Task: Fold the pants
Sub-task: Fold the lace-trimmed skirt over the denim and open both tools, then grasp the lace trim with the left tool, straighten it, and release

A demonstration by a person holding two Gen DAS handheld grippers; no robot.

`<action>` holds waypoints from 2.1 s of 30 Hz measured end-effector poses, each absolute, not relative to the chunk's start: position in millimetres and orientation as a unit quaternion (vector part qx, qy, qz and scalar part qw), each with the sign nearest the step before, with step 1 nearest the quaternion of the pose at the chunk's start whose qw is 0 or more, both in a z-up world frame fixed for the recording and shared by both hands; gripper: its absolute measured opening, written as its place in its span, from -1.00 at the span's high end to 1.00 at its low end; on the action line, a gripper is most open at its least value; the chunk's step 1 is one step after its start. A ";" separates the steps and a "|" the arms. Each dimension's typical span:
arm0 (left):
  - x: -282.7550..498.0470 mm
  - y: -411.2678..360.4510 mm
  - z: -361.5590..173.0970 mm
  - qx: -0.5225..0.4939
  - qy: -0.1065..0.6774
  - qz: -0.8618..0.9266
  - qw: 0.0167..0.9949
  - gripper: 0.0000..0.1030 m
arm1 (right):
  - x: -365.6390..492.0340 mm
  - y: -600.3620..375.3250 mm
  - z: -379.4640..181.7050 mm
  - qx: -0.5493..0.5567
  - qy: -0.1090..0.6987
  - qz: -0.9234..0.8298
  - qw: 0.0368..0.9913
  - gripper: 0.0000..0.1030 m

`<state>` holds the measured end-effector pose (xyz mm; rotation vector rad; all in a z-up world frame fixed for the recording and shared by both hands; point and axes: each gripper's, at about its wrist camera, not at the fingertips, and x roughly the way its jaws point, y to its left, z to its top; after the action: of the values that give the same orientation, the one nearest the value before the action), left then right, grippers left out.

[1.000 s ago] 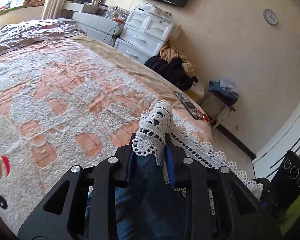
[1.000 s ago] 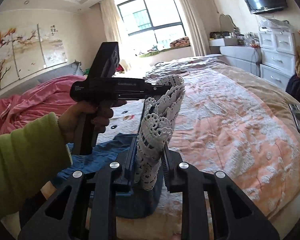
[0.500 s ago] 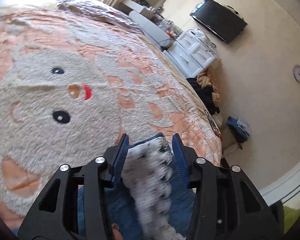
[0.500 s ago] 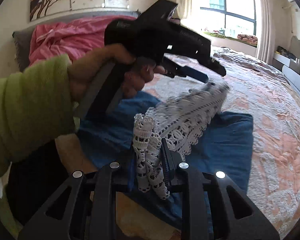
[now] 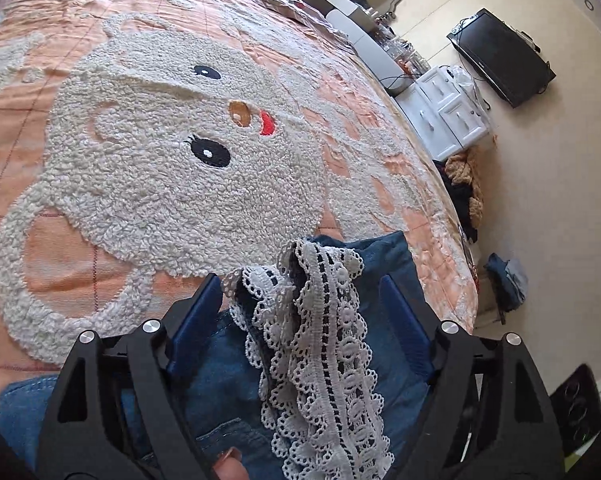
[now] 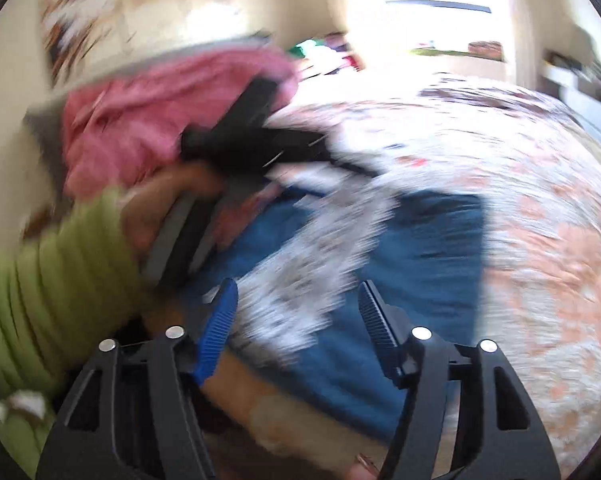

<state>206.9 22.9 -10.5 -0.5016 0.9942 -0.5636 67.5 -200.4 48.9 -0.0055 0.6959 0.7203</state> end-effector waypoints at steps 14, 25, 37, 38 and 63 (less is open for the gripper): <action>192.9 30.2 -13.0 -0.247 0.451 -0.260 0.817 0.70 | 240.5 -265.9 -7.5 0.205 0.486 0.274 0.804 0.15; 176.2 24.6 -8.2 -0.180 0.448 -0.216 0.849 0.66 | 242.7 -215.1 -6.4 0.013 0.459 0.233 0.857 0.65; 168.7 30.1 4.8 -0.162 0.434 -0.174 0.869 0.20 | 230.0 -229.7 6.6 -0.021 0.423 0.206 0.882 0.05; 165.7 30.6 8.9 -0.162 0.428 -0.172 0.872 0.17 | 227.5 -232.4 10.4 -0.018 0.417 0.208 0.884 0.02; 35.1 22.9 40.5 -0.175 0.411 -0.136 0.884 -0.20 | 107.9 -260.2 38.5 0.019 0.386 0.255 0.886 -0.59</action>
<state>35.1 22.9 40.5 -0.3643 0.8546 -0.2839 107.9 -260.2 38.5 0.0399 0.8037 0.5303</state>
